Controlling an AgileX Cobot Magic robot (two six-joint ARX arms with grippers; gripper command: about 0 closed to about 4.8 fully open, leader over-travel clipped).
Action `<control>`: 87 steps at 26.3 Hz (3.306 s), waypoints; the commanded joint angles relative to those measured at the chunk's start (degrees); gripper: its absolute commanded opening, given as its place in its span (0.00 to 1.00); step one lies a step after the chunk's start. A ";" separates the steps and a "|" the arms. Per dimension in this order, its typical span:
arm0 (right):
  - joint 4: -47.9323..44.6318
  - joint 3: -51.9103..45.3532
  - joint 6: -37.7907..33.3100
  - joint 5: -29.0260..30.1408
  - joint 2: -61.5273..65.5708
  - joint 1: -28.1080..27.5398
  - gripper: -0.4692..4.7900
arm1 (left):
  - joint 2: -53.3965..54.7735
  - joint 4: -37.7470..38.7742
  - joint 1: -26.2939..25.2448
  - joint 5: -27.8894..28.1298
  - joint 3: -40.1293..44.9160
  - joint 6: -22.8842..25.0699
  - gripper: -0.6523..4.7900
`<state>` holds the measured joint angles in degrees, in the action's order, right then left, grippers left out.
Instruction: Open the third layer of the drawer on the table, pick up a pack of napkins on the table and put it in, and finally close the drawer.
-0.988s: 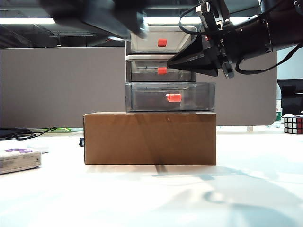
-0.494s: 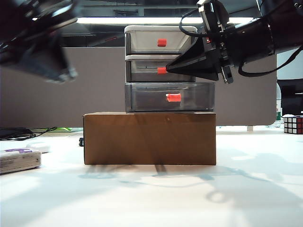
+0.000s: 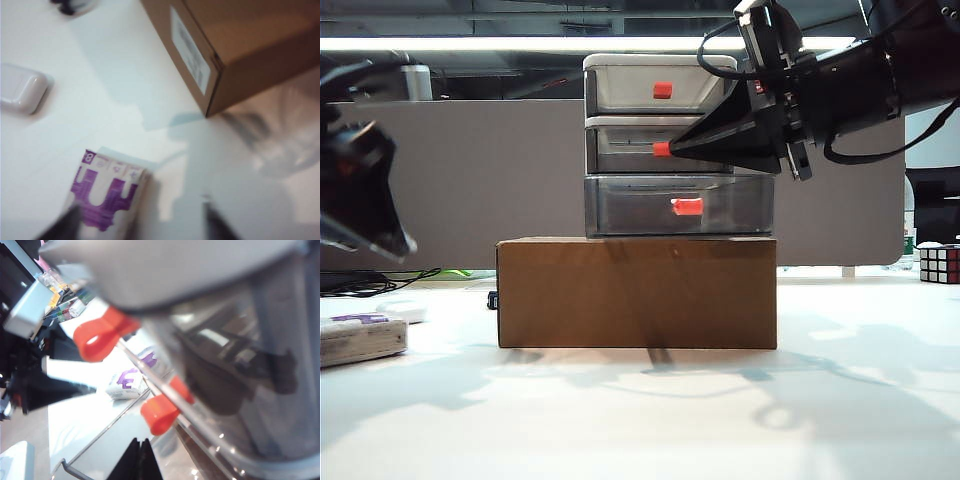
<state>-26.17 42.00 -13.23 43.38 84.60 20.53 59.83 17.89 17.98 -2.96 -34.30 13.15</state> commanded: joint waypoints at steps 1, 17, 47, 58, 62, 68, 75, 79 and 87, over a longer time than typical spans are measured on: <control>-0.59 0.33 0.02 0.26 -0.15 0.00 0.08 | 1.81 -1.46 -0.24 -0.63 -0.20 9.57 0.87; 3.15 0.28 0.61 0.46 -0.15 0.00 0.08 | 10.95 -4.07 -9.38 -5.99 -0.22 14.49 0.87; 5.88 0.28 1.51 0.50 -0.15 0.00 0.08 | 19.98 -5.31 -13.84 -16.37 -0.22 15.52 0.85; 5.81 0.28 1.81 0.46 -0.15 0.00 0.08 | 19.98 -10.95 -11.26 -21.46 -0.22 7.17 0.84; 5.97 0.28 2.43 0.46 -0.15 0.00 0.08 | 20.57 -16.20 -10.49 -21.20 -0.24 5.11 0.72; 6.29 0.28 2.84 0.46 -0.15 -0.02 0.08 | 23.23 -17.05 -10.47 -22.32 -0.24 4.76 0.74; 6.40 0.28 3.02 0.44 -0.15 -0.04 0.08 | 25.51 -20.37 -8.72 -21.84 -0.24 4.85 0.75; 6.69 0.28 3.23 0.42 -0.15 -0.09 0.08 | 28.83 -21.42 -6.97 -21.05 -0.24 4.94 0.75; 6.75 0.28 3.21 0.42 -0.15 -0.09 0.08 | 29.73 -23.10 -4.52 -17.84 -0.31 4.83 0.38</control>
<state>-20.60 42.15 -10.17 43.75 84.47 20.43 89.27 -7.31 13.41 -21.15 -34.94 18.13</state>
